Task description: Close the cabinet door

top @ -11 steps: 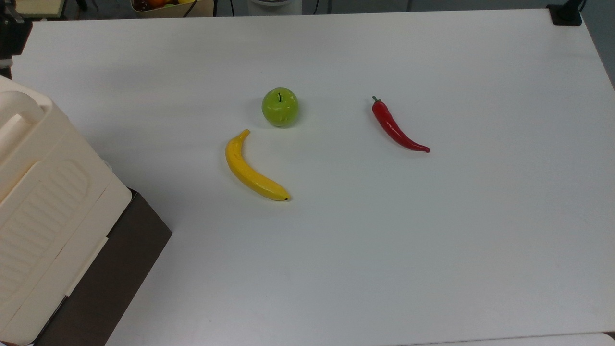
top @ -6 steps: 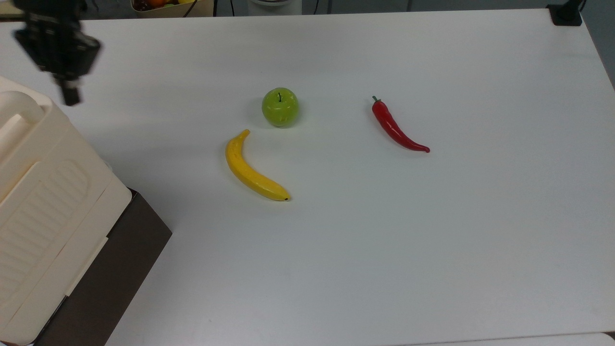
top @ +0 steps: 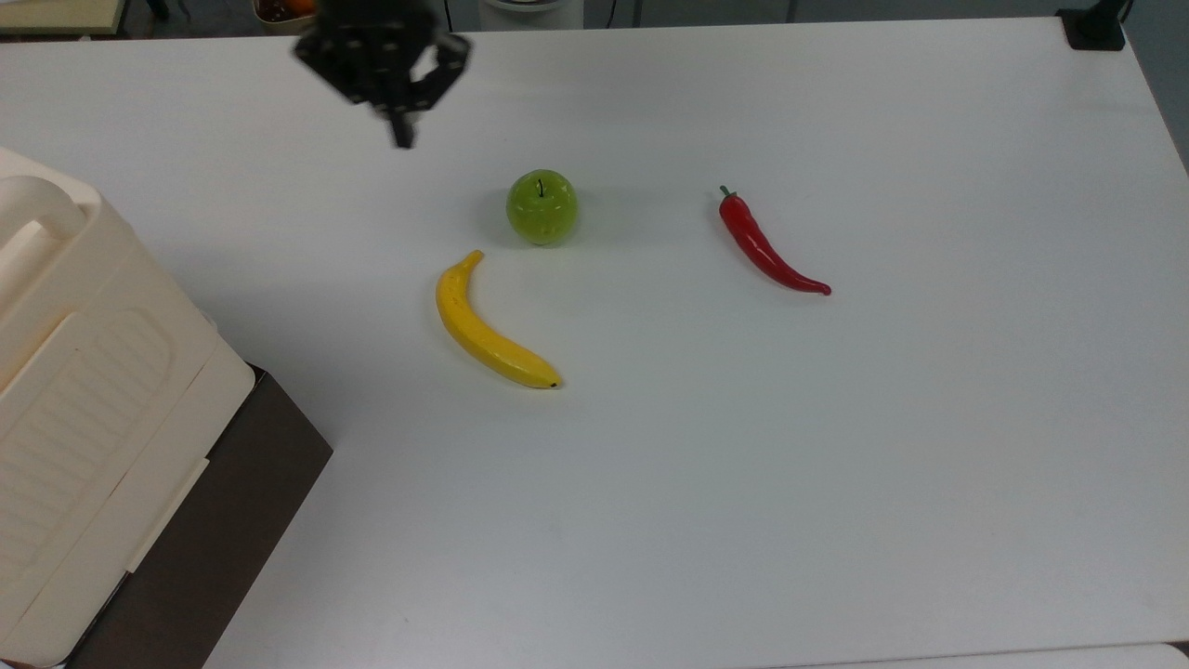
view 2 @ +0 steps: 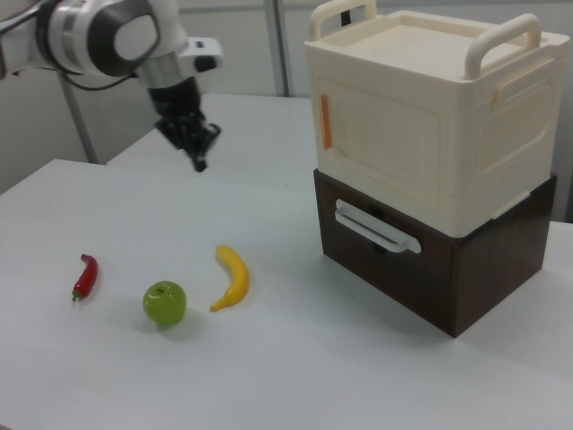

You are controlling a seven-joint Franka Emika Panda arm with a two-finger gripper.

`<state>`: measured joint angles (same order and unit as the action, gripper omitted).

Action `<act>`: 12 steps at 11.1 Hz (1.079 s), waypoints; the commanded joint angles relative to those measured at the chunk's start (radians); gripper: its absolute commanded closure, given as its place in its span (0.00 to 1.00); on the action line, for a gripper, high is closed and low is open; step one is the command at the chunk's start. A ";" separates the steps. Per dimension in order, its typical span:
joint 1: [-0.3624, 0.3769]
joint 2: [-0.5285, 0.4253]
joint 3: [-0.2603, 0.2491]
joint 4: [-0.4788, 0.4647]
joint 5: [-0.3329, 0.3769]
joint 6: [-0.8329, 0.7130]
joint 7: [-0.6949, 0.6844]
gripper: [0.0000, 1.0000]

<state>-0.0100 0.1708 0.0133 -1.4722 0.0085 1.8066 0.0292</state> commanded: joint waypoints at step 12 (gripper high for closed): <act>0.074 -0.214 -0.016 -0.192 -0.074 -0.204 -0.006 0.00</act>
<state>0.0573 -0.0185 0.0028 -1.6368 -0.0479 1.6005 0.0285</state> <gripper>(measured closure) 0.278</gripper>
